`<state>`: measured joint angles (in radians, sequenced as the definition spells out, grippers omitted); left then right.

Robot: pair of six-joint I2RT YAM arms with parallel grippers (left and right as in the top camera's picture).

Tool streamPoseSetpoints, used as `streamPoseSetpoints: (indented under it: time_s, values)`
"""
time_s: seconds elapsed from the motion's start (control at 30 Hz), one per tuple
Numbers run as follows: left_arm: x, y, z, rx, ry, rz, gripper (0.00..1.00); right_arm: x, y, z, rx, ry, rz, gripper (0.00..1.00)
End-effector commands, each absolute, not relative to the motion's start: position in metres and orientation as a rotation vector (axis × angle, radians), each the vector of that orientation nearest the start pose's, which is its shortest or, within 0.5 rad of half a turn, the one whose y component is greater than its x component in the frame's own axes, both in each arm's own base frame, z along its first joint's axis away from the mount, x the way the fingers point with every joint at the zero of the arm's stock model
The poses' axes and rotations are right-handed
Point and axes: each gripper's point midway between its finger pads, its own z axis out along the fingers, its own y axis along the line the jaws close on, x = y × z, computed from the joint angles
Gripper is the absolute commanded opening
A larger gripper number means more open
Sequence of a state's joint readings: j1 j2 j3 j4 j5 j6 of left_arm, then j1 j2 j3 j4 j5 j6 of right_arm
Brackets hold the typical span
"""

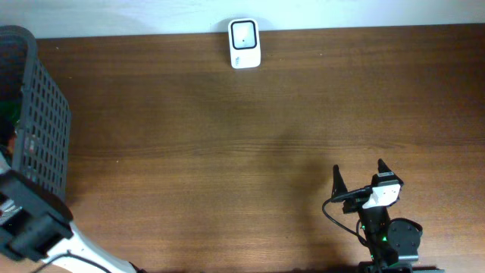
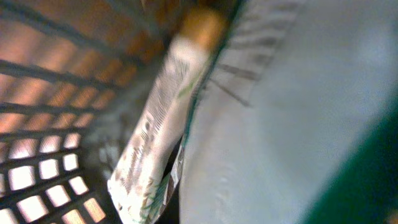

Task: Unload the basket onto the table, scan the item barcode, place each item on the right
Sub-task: 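Reach the left gripper into the gray basket and grasp the green package, then carry the green package with the left gripper and lay it on the table center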

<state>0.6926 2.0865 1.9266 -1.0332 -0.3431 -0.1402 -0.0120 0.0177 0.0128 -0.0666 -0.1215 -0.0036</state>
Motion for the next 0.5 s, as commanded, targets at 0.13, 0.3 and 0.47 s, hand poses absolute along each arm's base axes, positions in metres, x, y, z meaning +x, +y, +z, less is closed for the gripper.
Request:
streamPoseSetpoints:
  time_s: [0.13,0.3,0.47]
  values:
    - [0.339,0.260,0.428,-0.864,1.887,0.439,0.00,0.246,0.019,0.157,-0.092,1.644,0.089,0.98]
    - [0.355,0.133,0.481,-0.514,1.847,0.172,0.00,0.246,0.019,0.157,-0.092,1.643,0.089,0.98]
    - [0.399,-0.007,0.373,-0.178,2.269,-0.037,0.00,0.246,0.019,0.157,-0.092,1.643,0.089,0.98]
